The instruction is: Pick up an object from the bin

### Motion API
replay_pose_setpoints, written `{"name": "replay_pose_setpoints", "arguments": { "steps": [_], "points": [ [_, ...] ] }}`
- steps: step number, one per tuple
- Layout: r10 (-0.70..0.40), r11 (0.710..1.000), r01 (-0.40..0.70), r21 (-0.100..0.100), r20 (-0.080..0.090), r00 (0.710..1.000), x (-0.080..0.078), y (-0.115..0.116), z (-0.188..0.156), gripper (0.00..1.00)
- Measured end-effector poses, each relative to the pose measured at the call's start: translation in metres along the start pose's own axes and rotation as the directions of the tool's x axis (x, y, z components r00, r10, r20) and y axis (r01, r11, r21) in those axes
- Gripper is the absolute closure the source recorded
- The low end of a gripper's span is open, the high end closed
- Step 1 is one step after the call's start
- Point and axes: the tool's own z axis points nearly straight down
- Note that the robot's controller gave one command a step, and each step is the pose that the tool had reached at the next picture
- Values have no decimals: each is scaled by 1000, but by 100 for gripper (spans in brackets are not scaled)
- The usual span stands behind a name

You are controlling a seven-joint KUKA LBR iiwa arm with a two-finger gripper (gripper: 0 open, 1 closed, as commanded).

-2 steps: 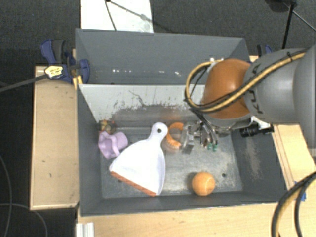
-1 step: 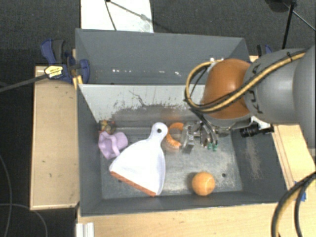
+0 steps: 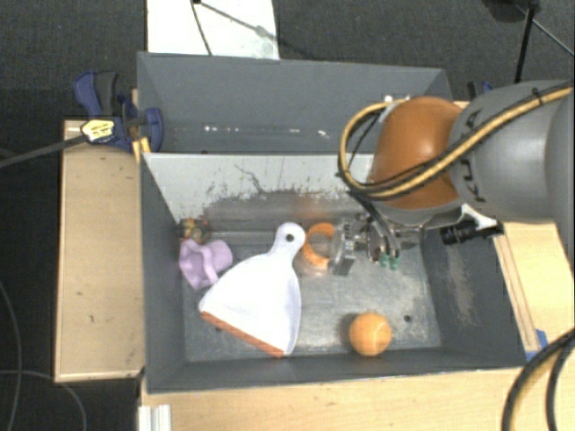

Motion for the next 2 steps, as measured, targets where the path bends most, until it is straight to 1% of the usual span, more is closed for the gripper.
{"name": "replay_pose_setpoints", "arguments": {
  "steps": [1, 2],
  "points": [
    [11, 1000, -11, -1, 2, 1000, -11, 20, -23, 100],
    [-47, 999, 47, -1, 2, 999, -1, 12, -29, 100]
  ]
}}
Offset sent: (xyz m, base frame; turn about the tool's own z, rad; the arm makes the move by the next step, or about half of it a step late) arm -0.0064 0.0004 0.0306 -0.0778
